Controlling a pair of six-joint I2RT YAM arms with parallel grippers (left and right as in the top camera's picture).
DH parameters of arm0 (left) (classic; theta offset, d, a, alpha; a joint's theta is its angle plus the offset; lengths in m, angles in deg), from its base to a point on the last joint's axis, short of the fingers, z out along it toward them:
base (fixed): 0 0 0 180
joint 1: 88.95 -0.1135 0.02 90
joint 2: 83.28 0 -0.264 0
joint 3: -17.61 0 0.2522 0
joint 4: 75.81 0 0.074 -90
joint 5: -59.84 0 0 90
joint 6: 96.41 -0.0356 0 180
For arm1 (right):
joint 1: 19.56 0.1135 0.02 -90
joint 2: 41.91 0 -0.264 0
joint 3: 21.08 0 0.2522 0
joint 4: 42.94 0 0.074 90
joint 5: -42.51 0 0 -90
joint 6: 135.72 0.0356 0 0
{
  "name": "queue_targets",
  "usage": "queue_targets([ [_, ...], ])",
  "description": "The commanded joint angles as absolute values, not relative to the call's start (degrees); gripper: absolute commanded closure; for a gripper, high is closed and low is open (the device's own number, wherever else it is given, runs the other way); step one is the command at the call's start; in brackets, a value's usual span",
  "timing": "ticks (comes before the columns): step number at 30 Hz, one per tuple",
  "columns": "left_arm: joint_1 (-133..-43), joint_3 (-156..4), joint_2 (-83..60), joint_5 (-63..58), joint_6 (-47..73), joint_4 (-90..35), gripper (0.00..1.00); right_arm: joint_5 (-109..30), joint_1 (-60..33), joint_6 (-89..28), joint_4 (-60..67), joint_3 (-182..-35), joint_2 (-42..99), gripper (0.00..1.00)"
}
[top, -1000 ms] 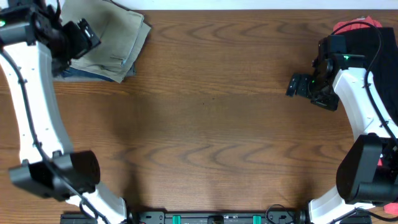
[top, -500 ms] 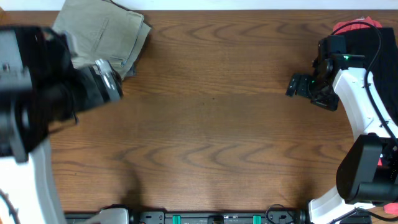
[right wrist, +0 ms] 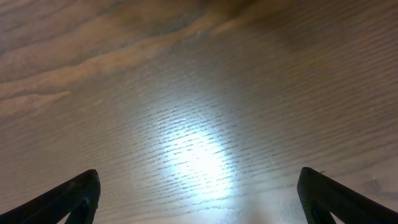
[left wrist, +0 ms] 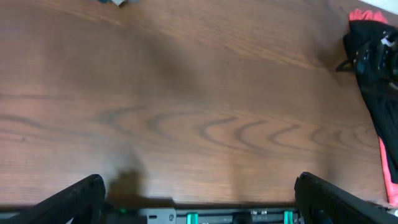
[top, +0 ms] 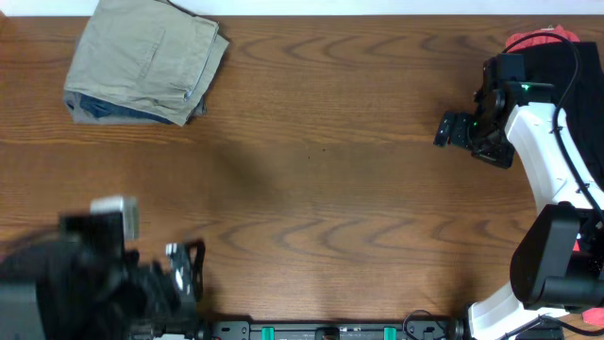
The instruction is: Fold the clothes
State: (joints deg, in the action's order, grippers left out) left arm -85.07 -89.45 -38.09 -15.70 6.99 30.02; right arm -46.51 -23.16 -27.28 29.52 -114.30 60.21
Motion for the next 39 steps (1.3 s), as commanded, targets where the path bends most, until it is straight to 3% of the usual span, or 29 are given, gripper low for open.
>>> queue_targets([
  [1,-84.85,-85.6,-42.73,-15.81,8.9,32.12,0.02,-47.26,-23.94,-27.55,29.54,-115.02,60.37,0.01],
  [23,-84.85,-83.31,-49.13,-16.64,8.87,32.78,0.02,-47.26,-23.94,-27.55,29.54,-115.02,60.37,0.01],
  [26,-84.89,-77.67,-51.38,-16.66,7.67,25.63,0.02,-47.26,-23.94,-27.55,29.54,-115.02,60.37,0.01],
  [33,-88.06,-47.94,-66.27,-16.66,-0.61,-8.36,0.02,-47.26,-23.94,-27.55,29.54,-115.02,60.37,0.01],
  [39,-89.04,-27.51,-74.18,-16.66,-0.61,-28.77,0.02,-47.26,-23.94,-27.55,29.54,-115.02,60.37,0.01],
])
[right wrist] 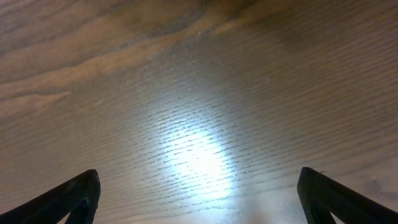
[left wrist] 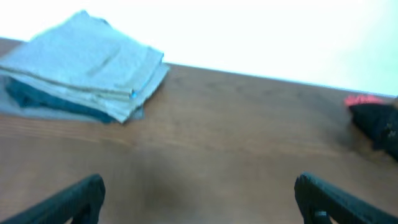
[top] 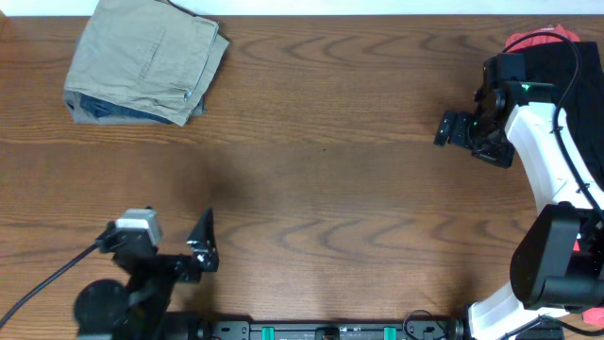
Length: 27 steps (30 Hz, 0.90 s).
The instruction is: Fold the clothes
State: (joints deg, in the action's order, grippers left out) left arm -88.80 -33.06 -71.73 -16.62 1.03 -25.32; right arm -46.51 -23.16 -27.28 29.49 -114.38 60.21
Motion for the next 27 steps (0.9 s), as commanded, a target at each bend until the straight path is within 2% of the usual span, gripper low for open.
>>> queue_targets([
  [1,-89.04,-24.99,-75.03,-16.66,-0.61,-31.81,0.02,-47.26,-23.94,-27.55,29.54,-115.02,60.37,0.01],
  [7,-89.04,-13.82,-79.4,-18.04,-0.61,-46.3,0.02,-47.26,-23.94,-27.55,29.54,-115.02,60.37,0.01],
  [17,-89.04,-1.19,-83.18,-25.86,-0.61,-61.34,0.02,-47.26,-23.94,-27.55,29.54,-115.02,60.37,0.01],
  [23,-89.04,3.73,-83.18,-31.09,-0.59,-65.67,0.02,-47.26,-23.94,-27.55,29.54,-115.02,60.37,0.01],
  [27,-89.74,3.62,-83.18,-32.86,-0.63,-62.65,0.02,-47.26,-23.94,-27.55,29.54,-115.02,60.37,0.01],
])
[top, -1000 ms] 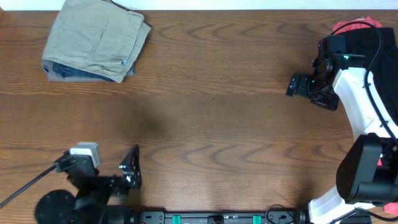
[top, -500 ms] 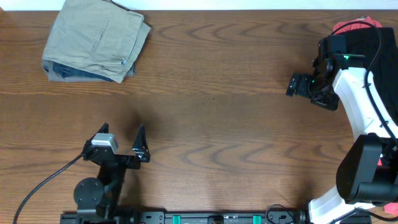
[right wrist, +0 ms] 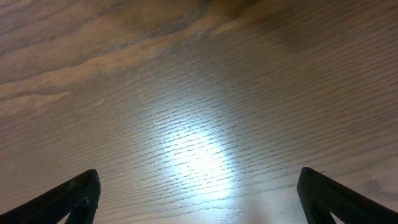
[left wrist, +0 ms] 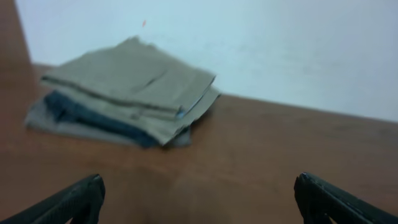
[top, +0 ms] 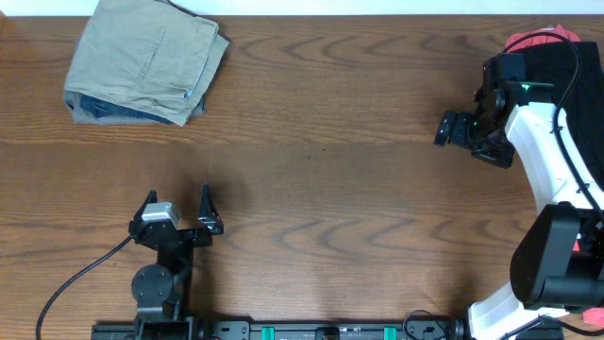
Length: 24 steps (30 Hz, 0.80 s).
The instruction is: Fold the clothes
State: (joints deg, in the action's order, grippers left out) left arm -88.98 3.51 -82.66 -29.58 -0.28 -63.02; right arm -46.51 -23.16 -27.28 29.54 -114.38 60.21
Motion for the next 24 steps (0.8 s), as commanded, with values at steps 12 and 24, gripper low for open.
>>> queue_targets([
  [12,-91.78,3.62,-83.05,-33.67,-0.81,-58.24,0.02,-47.26,-23.94,-27.55,29.54,-115.02,60.37,0.01],
  [24,-91.78,3.62,-83.05,-33.67,-0.81,-58.21,0.02,-47.26,-23.94,-27.55,29.54,-115.02,60.37,0.01],
])
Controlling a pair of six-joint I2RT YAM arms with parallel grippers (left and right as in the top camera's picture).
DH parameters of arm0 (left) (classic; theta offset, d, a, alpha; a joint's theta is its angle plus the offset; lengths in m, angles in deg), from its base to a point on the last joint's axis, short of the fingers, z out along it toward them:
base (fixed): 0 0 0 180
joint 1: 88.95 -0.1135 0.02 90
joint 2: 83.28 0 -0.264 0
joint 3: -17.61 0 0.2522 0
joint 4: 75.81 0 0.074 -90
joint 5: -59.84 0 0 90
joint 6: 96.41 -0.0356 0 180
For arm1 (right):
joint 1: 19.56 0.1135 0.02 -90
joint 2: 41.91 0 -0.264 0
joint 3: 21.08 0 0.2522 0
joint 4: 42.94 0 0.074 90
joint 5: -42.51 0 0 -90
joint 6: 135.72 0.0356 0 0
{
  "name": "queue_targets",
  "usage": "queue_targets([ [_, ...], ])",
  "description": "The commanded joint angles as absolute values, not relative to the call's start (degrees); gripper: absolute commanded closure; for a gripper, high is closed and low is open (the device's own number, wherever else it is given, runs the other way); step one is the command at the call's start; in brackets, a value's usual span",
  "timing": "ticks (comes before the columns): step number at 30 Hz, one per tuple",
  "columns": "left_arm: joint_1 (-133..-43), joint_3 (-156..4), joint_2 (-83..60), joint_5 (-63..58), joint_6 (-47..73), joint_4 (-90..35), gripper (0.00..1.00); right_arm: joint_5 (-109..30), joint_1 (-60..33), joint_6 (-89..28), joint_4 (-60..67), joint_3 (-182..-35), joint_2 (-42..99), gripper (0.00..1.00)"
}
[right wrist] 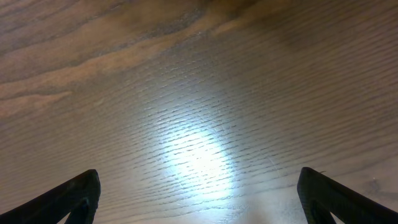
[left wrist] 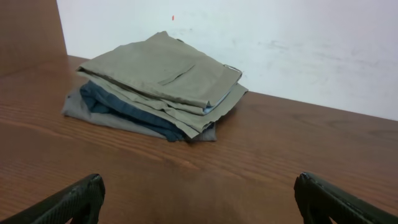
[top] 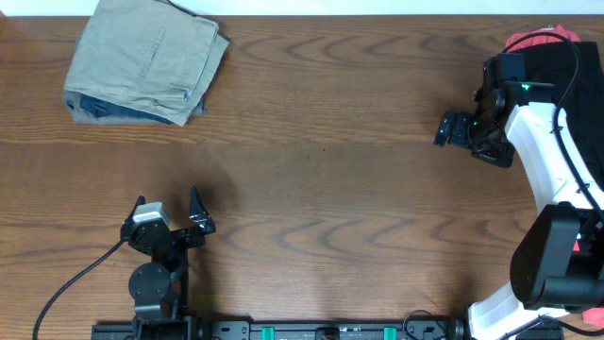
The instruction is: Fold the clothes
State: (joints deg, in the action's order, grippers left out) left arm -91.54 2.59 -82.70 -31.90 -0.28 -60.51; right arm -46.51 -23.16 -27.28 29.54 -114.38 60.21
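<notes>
A stack of folded clothes (top: 144, 60), a khaki piece on top of blue and grey ones, lies at the table's far left corner; the left wrist view shows the stack (left wrist: 158, 84) ahead against a white wall. A red and black garment (top: 557, 52) sits at the far right edge, partly behind the right arm. My left gripper (top: 170, 213) rests low at the near left, open and empty, pointing toward the stack. My right gripper (top: 455, 130) hovers open over bare wood at the right, nothing between its fingers (right wrist: 68, 199).
The wooden table (top: 330, 170) runs under both arms. A black rail with green clips (top: 321, 331) lines the near edge. A cable (top: 75, 283) trails from the left arm's base.
My left gripper shifted slightly left and settled; its view of the folded stack is now sharp and a little closer. The right arm has not moved.
At first my left arm was a blur at the near left corner, its camera looking down across the table. Then it was turned toward the back wall, with the folded stack in its view. It now sits still, facing the stack. The right gripper stayed open in place throughout.
</notes>
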Motion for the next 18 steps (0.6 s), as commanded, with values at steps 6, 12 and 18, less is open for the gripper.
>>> queue_targets([
  [6,-91.78,3.62,-83.05,-33.67,-0.81,-58.24,0.02,-47.26,-23.94,-27.55,29.54,-115.02,60.37,0.01],
  [12,-91.78,3.62,-83.05,-33.65,-0.81,-58.24,0.02,-47.26,-23.94,-27.55,29.54,-115.02,60.37,0.01],
  [18,-91.78,3.62,-83.05,-33.67,-0.81,-58.24,0.02,-47.28,-24.01,-27.55,29.52,-114.97,61.0,0.01],
])
